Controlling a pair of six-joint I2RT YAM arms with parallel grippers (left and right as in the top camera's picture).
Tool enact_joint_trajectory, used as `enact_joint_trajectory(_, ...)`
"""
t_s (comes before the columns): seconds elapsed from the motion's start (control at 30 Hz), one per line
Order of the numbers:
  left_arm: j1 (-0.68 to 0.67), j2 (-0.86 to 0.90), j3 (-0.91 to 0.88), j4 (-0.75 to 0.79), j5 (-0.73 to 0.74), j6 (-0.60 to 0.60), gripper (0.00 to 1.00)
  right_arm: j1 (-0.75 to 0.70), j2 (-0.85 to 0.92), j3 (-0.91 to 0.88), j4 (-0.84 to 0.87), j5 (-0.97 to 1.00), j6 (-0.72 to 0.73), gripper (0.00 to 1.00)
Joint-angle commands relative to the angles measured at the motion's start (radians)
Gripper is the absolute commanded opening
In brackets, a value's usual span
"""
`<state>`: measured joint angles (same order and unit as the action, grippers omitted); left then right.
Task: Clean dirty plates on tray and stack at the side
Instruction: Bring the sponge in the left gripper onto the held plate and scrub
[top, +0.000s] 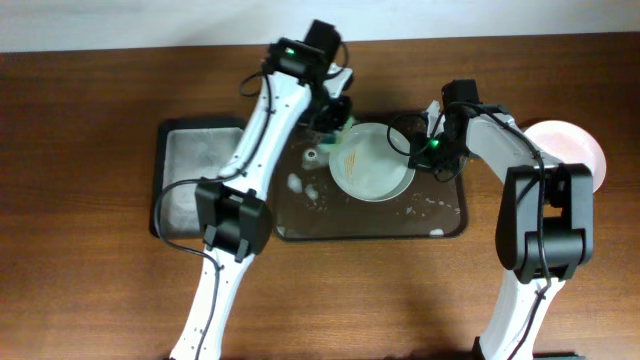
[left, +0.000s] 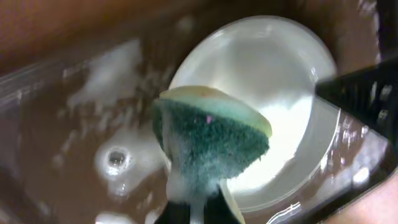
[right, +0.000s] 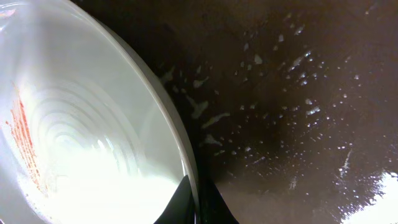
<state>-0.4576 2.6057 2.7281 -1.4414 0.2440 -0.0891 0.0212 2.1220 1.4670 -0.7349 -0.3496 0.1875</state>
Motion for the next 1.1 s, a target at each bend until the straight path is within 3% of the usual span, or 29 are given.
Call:
enact_joint_trajectory(0.0,-0.025,-0.029,-0.083,0.109,-0.043,-0.054,0.00,0.005,0.045,-0.011,0.002,0.023,0.008,0.04)
enact_joint_trajectory(0.17,-0.048,-0.021,-0.272,0.241,-0.045,-0.083,0.00,0.005,0.045,-0.011,0.004,0.022,0.009,0.04)
enact_joint_trajectory(0.43,-0.089,-0.019,-0.421,0.335,-0.027,-0.082,0.00,0.006,0.045,-0.011,0.010,0.012,0.012,0.04)
enact_joint_trajectory(0.83,-0.064,-0.019,-0.443,0.439,0.318,-0.084,0.00,0.006,0.045,-0.011,0.011,0.009,0.011,0.04)
enact_joint_trajectory(0.9,-0.046,-0.019,-0.444,0.459,0.274,-0.114,0.00,0.006,0.045,-0.011,0.011,0.008,0.011,0.04)
enact_joint_trajectory(1.07,-0.016,-0.019,-0.447,0.461,-0.108,-0.188,0.00,0.006,0.045,-0.011,0.013,0.001,0.011,0.04)
